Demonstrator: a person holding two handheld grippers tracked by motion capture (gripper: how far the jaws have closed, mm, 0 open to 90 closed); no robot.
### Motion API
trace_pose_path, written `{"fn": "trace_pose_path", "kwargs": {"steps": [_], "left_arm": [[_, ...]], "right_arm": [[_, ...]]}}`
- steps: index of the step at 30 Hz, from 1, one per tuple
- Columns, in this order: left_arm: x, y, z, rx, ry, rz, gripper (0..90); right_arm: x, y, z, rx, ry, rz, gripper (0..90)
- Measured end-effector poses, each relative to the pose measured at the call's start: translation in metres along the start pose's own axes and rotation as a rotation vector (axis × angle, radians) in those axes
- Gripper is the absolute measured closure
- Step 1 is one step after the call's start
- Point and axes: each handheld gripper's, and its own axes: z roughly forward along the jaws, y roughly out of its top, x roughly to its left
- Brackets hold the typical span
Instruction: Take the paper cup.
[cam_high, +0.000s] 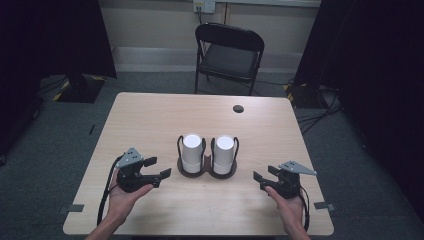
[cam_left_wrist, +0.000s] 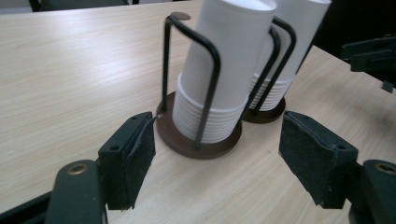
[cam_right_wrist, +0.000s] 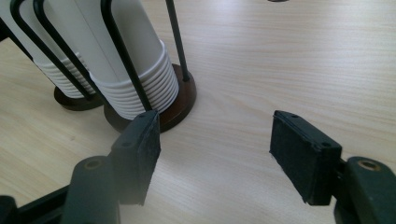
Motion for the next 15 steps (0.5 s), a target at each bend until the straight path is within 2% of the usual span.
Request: {"fn": "trace_pose_path", "kwargs": {"steps": [2, 3, 6, 8, 9, 15], "left_arm": [[-0.004, 0.002, 0.003, -0.007, -0.001, 0.007, 26.6], [-0.007, 0.004, 0.005, -0.015, -0.017, 0.008, 27.3], [-0.010, 0.009, 0.008, -0.021, -0.030, 0.018, 27.6], [-0.013, 0.012, 0.009, -0.026, -0.027, 0.029, 27.3], [-0.015, 0.017, 0.011, -0.036, -0.040, 0.033, 27.3], [-0.019, 0.029, 0.017, -0.057, -0.036, 0.037, 26.3]], "right_arm": [[0.002, 0.001, -0.001, 0.000, -0.002, -0.018, 33.1], [0.006, 0.003, -0.001, 0.007, 0.005, -0.026, 32.5], [0.009, 0.003, 0.001, 0.007, 0.010, -0.022, 32.6], [0.011, 0.004, 0.001, 0.004, 0.008, -0.037, 32.6], [0.012, 0.005, 0.001, 0.003, 0.006, -0.042, 32.6], [0.012, 0.004, 0.001, 0.003, 0.032, -0.034, 32.6]]}}
